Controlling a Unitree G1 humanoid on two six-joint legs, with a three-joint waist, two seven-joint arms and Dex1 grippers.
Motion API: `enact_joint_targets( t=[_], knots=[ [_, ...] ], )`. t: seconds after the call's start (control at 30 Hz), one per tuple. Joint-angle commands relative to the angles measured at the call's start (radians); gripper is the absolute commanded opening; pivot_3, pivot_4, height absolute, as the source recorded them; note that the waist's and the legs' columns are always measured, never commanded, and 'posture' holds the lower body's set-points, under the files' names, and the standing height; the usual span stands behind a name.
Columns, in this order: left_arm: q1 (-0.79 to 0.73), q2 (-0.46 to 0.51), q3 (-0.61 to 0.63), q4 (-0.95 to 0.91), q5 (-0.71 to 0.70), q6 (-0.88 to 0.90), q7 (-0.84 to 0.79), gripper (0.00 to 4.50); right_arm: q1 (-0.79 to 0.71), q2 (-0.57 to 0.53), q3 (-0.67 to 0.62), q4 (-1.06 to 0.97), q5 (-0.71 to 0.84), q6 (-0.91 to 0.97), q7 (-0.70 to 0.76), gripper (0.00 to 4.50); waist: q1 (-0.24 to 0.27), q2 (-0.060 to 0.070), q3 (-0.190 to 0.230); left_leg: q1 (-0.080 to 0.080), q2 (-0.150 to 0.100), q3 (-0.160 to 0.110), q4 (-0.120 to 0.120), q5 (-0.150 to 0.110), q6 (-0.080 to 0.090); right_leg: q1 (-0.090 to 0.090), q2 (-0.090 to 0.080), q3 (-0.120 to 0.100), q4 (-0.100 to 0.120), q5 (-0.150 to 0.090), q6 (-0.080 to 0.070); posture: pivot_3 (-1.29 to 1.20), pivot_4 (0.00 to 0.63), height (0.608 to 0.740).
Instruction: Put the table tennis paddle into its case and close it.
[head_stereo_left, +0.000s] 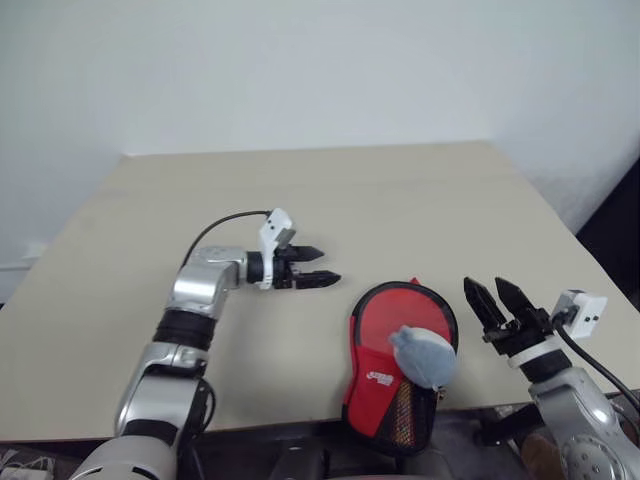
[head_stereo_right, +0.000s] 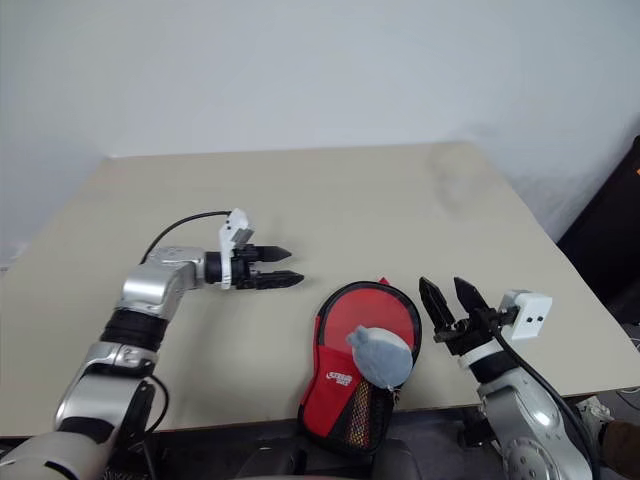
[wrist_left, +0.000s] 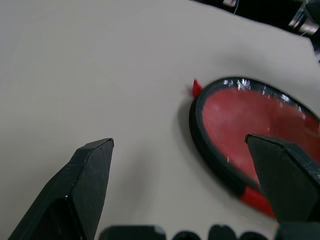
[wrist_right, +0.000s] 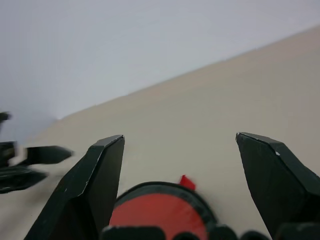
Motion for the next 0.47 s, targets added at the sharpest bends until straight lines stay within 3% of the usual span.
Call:
enact_joint_targets(
  t=[0.03, 0.3, 0.47],
  knots=[
    [0.061, 0.070, 0.052, -0.131, -0.034, 0.043, 0.016, 4.50, -0.077, -0.024, -0.022, 0.083, -0.030, -0.056, 0.059, 3.86, 0.001, 0.001, 0.001, 0.001, 0.000, 0.000, 0.000, 0.001, 0.000, 0.000, 0.000, 0.000, 0.001, 0.000, 0.000, 0.00, 0.000, 0.740],
    [0.404, 0.252, 0.169, -0.465, -0.128, 0.186, 0.050, 4.50, -0.243, -0.109, -0.035, 0.197, -0.005, -0.042, 0.195, 3.86, -0.022, 0.004, 0.006, 0.003, 0.001, 0.002, -0.002, 0.002, 0.000, 0.000, 0.001, 0.004, 0.002, 0.001, -0.001, 0.00, 0.000, 0.740],
    [0.591, 0.248, 0.278, -0.615, -0.199, 0.252, 0.142, 4.50, -0.311, -0.143, -0.040, 0.256, -0.015, -0.040, 0.245, 3.86, -0.018, 0.004, 0.006, 0.003, 0.001, 0.002, -0.003, 0.002, 0.000, 0.000, 0.001, 0.004, 0.002, 0.000, -0.001, 0.00, 0.000, 0.740]
  ],
)
